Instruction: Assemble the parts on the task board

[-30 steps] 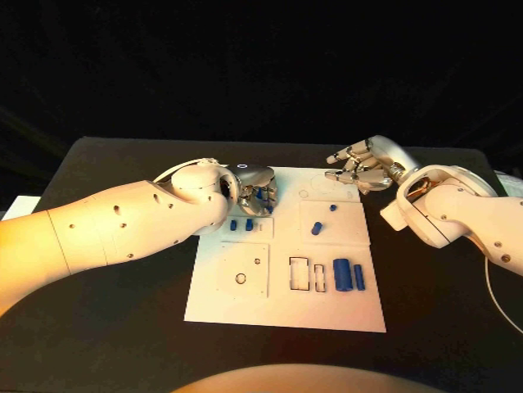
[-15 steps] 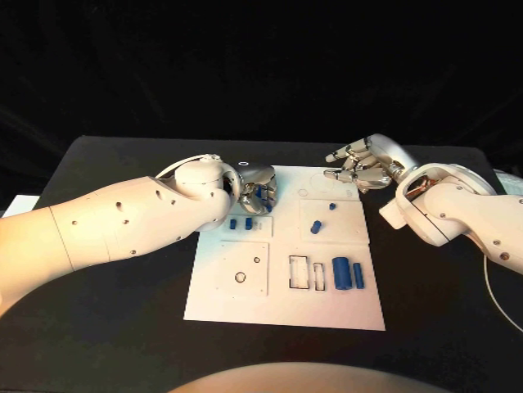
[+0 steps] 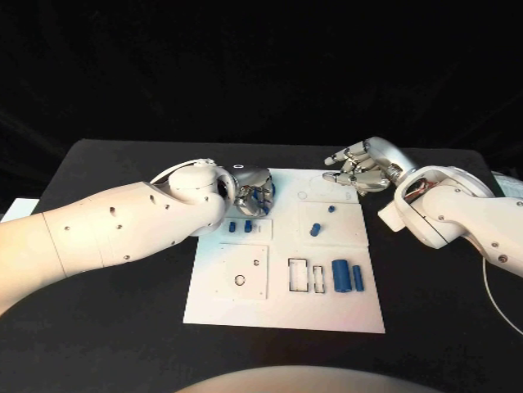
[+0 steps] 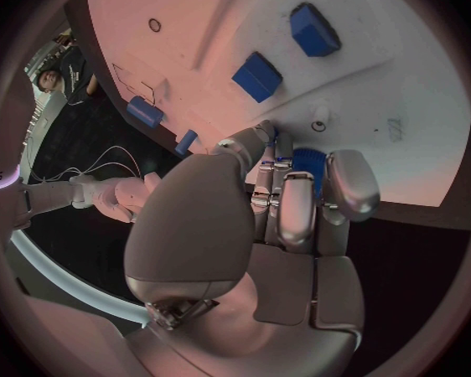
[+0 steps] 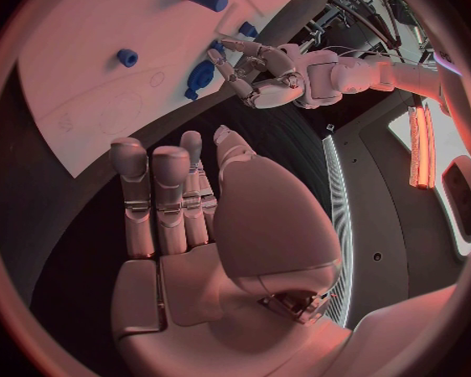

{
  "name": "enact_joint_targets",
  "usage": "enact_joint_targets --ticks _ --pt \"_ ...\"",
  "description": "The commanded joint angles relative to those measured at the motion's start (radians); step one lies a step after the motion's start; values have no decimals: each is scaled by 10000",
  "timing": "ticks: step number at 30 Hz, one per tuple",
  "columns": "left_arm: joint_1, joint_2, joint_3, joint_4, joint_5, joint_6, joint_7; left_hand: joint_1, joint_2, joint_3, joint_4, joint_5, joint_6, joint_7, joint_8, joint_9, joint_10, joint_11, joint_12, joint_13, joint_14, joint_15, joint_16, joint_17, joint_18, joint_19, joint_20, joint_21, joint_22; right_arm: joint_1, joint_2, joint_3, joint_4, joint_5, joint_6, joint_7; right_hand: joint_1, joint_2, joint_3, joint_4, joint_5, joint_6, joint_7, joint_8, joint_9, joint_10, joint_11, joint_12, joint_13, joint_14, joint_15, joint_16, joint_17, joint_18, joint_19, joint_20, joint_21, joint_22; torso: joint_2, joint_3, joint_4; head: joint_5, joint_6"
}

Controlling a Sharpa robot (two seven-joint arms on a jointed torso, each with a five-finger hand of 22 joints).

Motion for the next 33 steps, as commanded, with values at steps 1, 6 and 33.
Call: enact_joint_targets --ticks 1,6,33 --pt "8 -129 59 145 506 -839 58 -19 79 93 -42 -28 128 -6 57 14 102 7 52 5 312 -107 22 -31 -107 7 -45 60 27 -9 8 0 -8 -19 132 70 19 52 39 45 63 22 52 26 4 29 -3 -45 -20 95 -8 -62 0 109 -51 9 -57 -23 -17 10 11 36 20" --pt "12 -457 166 387 1162 -1199 91 -47 55 100 -58 -33 169 -1 55 13 120 8 35 8 305 -107 5 -71 -109 11 -51 74 42 -10 24 -2 -31 -9 132 64 19 52 39 45 63 22 52 26 4 29 -3 -45 -20 95 -8 -62 0 109 -51 9 -57 -23 -46 6 33 50 40" --pt "-38 -1418 236 662 1903 -84 -186 -278 -30 86 -36 -57 191 12 -48 -28 80 47 -145 -31 300 -75 17 -113 -140 43 -37 198 158 -60 26 -21 -68 56 182 81 4 52 35 57 64 22 54 26 4 29 1 -48 -29 95 -6 -94 -23 112 -57 9 -78 -45 -31 14 28 80 52"
